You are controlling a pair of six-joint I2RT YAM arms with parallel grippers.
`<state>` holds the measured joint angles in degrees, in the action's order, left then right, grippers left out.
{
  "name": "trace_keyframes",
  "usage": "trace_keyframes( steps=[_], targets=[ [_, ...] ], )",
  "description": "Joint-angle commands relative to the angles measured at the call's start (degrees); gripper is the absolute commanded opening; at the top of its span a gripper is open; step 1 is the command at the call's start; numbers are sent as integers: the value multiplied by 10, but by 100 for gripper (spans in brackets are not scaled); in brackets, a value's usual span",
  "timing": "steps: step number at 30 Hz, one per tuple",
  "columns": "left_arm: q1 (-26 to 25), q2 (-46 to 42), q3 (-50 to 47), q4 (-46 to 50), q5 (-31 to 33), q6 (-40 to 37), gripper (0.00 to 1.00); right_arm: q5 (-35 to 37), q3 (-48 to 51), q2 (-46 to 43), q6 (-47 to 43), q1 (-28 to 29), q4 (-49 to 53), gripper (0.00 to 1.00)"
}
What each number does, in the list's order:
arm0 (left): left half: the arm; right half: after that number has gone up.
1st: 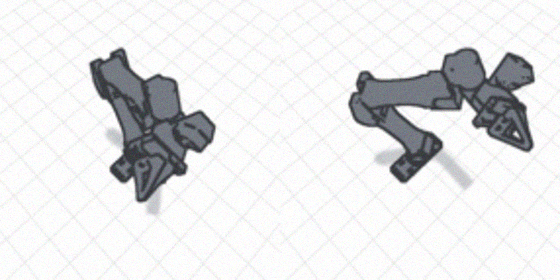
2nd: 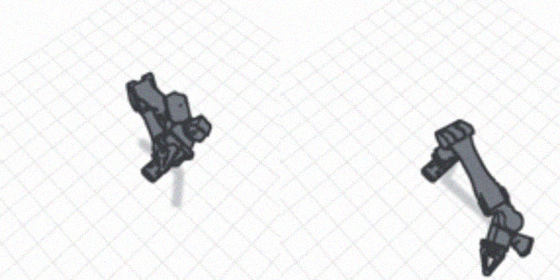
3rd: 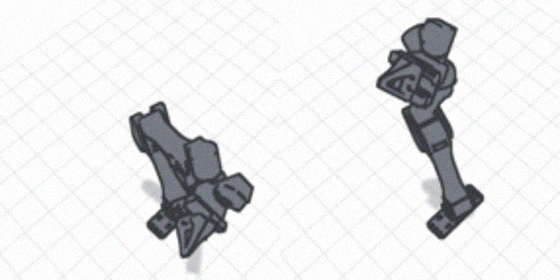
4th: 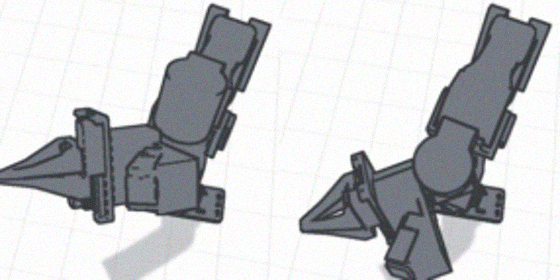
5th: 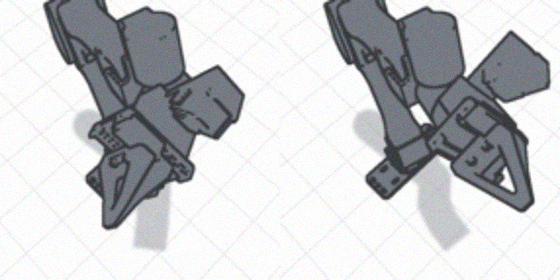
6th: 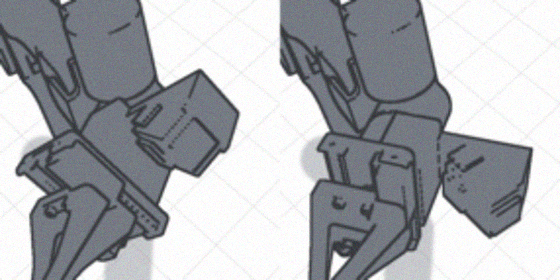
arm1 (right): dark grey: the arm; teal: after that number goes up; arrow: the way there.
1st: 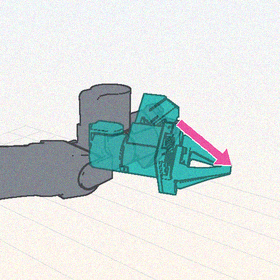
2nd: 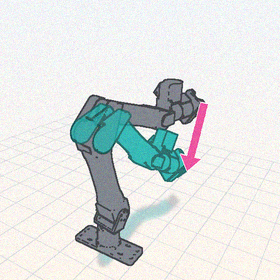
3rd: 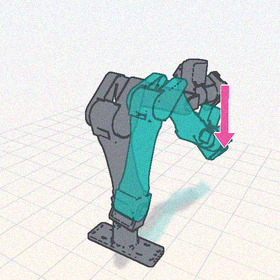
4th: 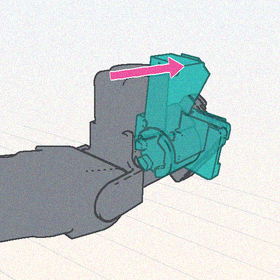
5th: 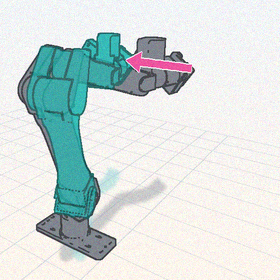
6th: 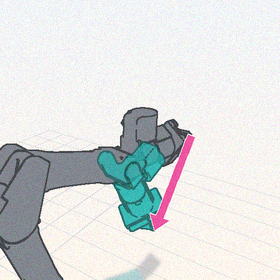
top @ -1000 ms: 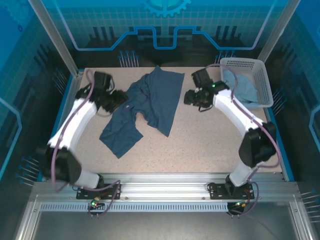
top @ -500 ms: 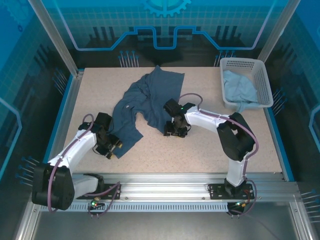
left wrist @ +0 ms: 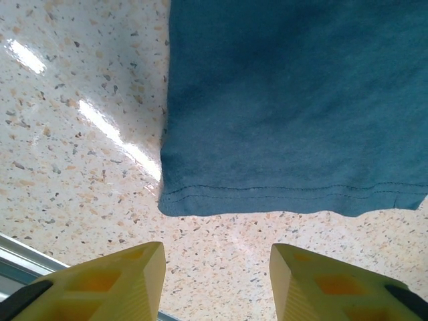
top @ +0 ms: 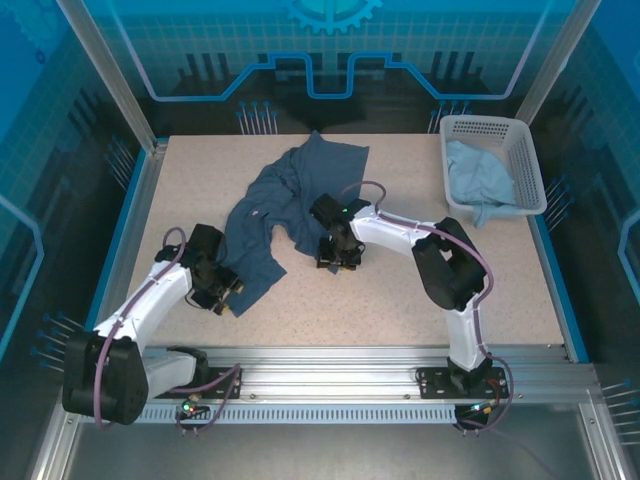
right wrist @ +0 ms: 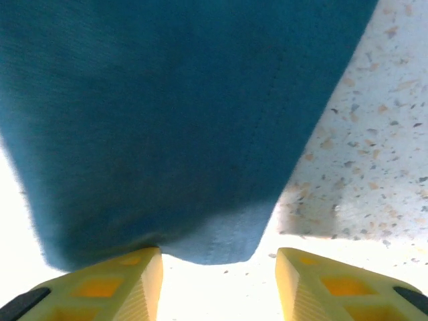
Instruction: Fold and stack the t-shirts
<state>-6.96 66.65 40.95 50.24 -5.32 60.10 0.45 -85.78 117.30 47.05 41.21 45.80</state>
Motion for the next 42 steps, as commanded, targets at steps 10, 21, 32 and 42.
trace_keyframes(
  steps=[10, 21, 32, 42],
  targets=[
    [0, -19, 18, 8, 7, 2, 44, 62, -63, 66, -65, 2, 56, 35],
    [-1, -21, 22, 10, 7, -5, 44, 74, -39, 32, -99, -28, 31, 0],
    [-4, -17, -39, 5, -13, 26, 51, 93, 74, -133, -113, -117, 47, 0],
    [-22, 62, -55, -93, -8, 63, 55, 68, 119, -170, -134, -138, 41, 0]
  ],
)
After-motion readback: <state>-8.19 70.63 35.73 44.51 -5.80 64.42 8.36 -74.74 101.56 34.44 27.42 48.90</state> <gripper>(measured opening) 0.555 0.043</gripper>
